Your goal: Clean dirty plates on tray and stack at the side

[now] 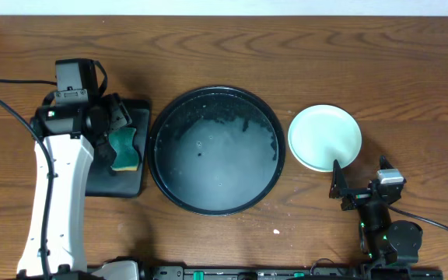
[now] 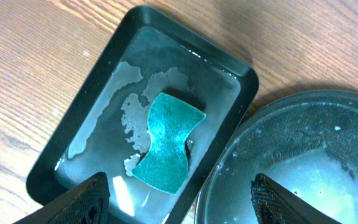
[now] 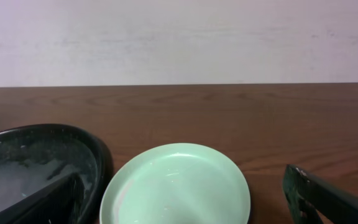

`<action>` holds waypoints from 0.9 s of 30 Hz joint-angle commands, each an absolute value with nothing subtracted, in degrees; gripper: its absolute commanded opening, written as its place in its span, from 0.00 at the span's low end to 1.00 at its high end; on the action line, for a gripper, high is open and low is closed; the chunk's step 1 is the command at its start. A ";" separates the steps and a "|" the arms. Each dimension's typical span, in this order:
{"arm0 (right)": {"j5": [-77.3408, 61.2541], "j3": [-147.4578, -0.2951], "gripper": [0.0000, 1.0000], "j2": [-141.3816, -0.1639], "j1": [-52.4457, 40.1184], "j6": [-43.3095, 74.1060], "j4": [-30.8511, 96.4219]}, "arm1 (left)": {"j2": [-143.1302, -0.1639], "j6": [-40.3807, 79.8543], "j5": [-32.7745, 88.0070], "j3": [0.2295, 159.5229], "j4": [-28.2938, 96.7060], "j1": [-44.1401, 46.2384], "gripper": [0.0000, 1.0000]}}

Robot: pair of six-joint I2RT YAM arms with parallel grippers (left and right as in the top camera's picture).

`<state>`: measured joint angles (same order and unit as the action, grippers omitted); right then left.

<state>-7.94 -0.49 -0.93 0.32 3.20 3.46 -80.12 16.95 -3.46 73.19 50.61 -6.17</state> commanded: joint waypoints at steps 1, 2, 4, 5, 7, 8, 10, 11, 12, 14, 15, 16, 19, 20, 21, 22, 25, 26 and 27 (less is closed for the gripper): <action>-8.40 -0.32 0.99 -0.30 0.67 3.14 3.57 | -75.57 17.87 -5.37 72.29 49.56 -6.28 0.73; -8.40 -0.32 0.99 -0.30 0.67 3.14 3.57 | -74.43 17.85 -5.17 71.66 48.69 -6.31 0.74; -8.40 -0.32 0.99 -0.30 0.67 3.14 3.57 | -71.22 17.85 -5.10 69.14 44.84 -6.28 0.73; -8.40 -0.32 0.99 -0.30 0.67 3.11 3.57 | -69.76 17.82 -4.95 67.77 42.83 -6.28 0.73; -8.40 -0.32 0.99 -0.30 0.67 3.14 3.57 | -64.97 17.82 -4.89 62.85 36.82 -6.31 0.73; -8.40 -0.32 0.99 -0.30 0.67 3.14 3.57 | -62.41 17.67 -4.60 60.01 33.80 -6.31 0.73; -8.40 -0.32 0.99 -0.30 0.67 3.11 3.57 | -57.30 16.84 -3.40 54.00 27.97 -6.31 0.73; -8.40 -0.32 0.99 -0.30 0.67 3.14 3.57 | -55.11 16.03 -2.68 51.31 25.43 -6.31 0.73; -8.40 -0.32 0.99 -0.30 0.67 3.11 3.57 | -52.01 14.70 -1.61 47.53 22.04 -6.31 0.74; -8.40 -0.32 0.99 -0.30 0.67 3.14 3.57 | -46.54 13.32 -0.27 41.06 16.71 -6.31 0.74; -8.40 -0.32 0.99 -0.30 0.67 3.14 3.57 | -43.24 13.30 -0.19 37.41 13.89 -6.31 0.73; -8.40 -0.32 0.99 -0.30 0.67 3.14 3.57 | -39.62 13.30 -0.19 33.47 10.74 -6.31 0.74; -8.40 -0.32 0.99 -0.30 0.67 3.14 3.57 | -30.94 11.77 -0.19 24.51 3.46 -6.31 0.73; -8.40 -0.32 0.99 -0.30 0.67 3.11 3.57 | -28.01 10.81 -0.19 21.56 1.19 -6.31 0.74; -8.40 -0.32 0.99 -0.30 0.67 3.14 3.57 | -25.45 10.02 -0.16 19.07 -0.56 -6.31 0.74; -8.40 -0.32 0.99 -0.30 0.67 3.11 3.57 | -23.05 9.47 -0.16 16.75 -2.07 -6.31 0.74; -8.40 -0.32 0.99 -0.30 0.67 3.14 3.57 | -16.10 7.31 0.27 10.70 -4.60 -6.31 0.73; -8.40 -0.32 0.99 -0.30 0.67 3.14 3.57 | -13.93 6.17 0.56 8.95 -5.08 -6.31 0.73; -8.40 -0.32 0.99 -0.30 0.67 3.14 3.57 | -12.47 5.48 0.64 7.77 -5.32 -6.31 0.74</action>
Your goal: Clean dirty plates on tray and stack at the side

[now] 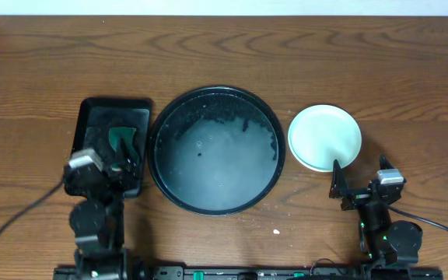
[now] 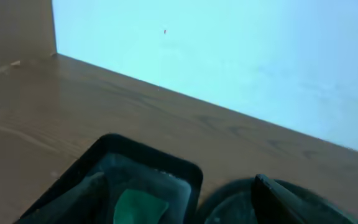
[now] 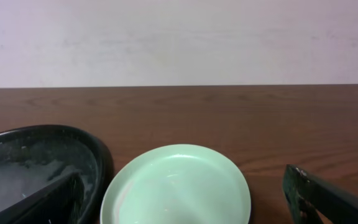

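Note:
A pale green plate (image 1: 324,138) lies on the table just right of the round black tray (image 1: 159,167), which holds soapy water and no plate. In the right wrist view the plate (image 3: 176,183) sits between and ahead of the fingers of my open right gripper (image 3: 179,211). That gripper (image 1: 360,183) rests low near the front edge. My left gripper (image 1: 115,159) is open at the near end of the small rectangular tray (image 1: 88,109). It holds nothing. The green sponge (image 2: 138,205) lies in that tray just ahead of it.
The small rectangular tray (image 2: 166,163) holds a film of water round the sponge (image 1: 119,140). Its right side nearly touches the round tray's rim (image 2: 238,190). A white crumb (image 1: 277,231) lies on the wood in front of the round tray. A pale wall bounds the table's far edge.
My left arm was stretched over the small tray, looking down on the sponge. Now it is drawn back low at the front edge, facing the wall. The right arm and the plate are unchanged.

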`<action>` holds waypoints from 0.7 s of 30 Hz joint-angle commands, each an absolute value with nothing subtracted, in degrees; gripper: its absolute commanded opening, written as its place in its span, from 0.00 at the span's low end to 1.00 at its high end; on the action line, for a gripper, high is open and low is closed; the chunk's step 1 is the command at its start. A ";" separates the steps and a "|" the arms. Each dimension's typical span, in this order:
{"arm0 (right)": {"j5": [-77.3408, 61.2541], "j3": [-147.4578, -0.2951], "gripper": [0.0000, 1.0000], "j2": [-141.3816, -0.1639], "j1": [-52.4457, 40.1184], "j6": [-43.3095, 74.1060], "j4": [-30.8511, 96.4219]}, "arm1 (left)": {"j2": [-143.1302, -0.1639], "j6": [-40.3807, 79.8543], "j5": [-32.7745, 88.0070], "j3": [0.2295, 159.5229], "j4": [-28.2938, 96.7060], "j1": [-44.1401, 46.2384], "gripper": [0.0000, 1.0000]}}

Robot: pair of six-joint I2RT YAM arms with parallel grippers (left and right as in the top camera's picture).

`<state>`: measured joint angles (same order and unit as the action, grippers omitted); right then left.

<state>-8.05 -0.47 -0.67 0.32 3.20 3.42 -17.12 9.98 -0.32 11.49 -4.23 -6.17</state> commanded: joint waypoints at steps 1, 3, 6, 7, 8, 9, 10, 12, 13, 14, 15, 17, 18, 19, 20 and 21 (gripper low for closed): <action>-8.40 -0.32 0.99 -0.30 0.67 3.14 3.57 | -10.31 4.29 0.64 6.07 -5.30 -6.31 0.73; -8.40 -0.32 0.99 -0.30 0.67 3.14 3.57 | -7.92 2.90 0.64 4.16 -5.30 -6.31 0.73; -8.40 -0.32 0.99 -0.30 0.67 3.14 3.57 | -5.19 -0.19 0.64 1.93 -5.21 -6.31 0.73; -8.40 -0.32 0.99 -0.30 0.67 3.14 3.57 | -4.43 -1.37 0.62 1.17 -5.21 -6.31 0.73; -8.40 -0.32 0.99 -0.30 0.67 3.14 3.57 | -3.75 -2.33 0.62 0.45 -5.21 -6.31 0.74; -8.40 -0.32 0.99 -0.30 0.67 3.14 3.57 | -3.07 -3.14 0.56 0.23 -3.97 -6.31 0.74; -8.40 -0.32 0.99 -0.30 0.67 3.14 3.57 | -2.66 -3.44 0.45 0.23 -3.09 -6.31 0.74; -8.40 -0.32 0.99 -0.30 0.67 3.14 3.57 | -1.85 -4.12 0.43 0.23 -0.99 -6.39 0.73; -8.40 -0.32 0.99 -0.30 0.67 3.14 3.57 | -1.26 -4.40 0.40 0.23 0.73 -6.44 0.74; -8.40 -0.32 0.99 -0.30 0.67 3.14 3.57 | -0.78 -4.54 0.40 0.23 2.22 -6.48 0.74; -8.40 -0.32 0.99 -0.30 0.67 3.14 3.57 | -0.38 -4.75 0.40 0.23 3.36 -6.48 0.74; -8.40 -0.32 0.99 -0.30 0.67 3.14 3.57 | -0.08 -4.89 0.45 0.23 4.21 -6.48 0.74; -8.40 -0.32 0.99 -0.30 0.67 3.14 3.60 | -0.08 -4.89 0.43 0.23 4.21 -6.48 0.74; -8.40 -0.32 0.99 -0.30 0.67 3.14 3.57 | -0.08 -4.91 0.40 0.23 4.21 -6.48 0.74; -8.38 -0.32 0.99 -0.30 0.67 3.14 3.57 | -0.08 -4.89 0.43 0.23 4.21 -6.48 0.74; -8.40 -0.32 0.99 -0.30 0.67 3.14 3.57 | -0.08 -4.89 0.45 0.23 4.16 -6.48 0.74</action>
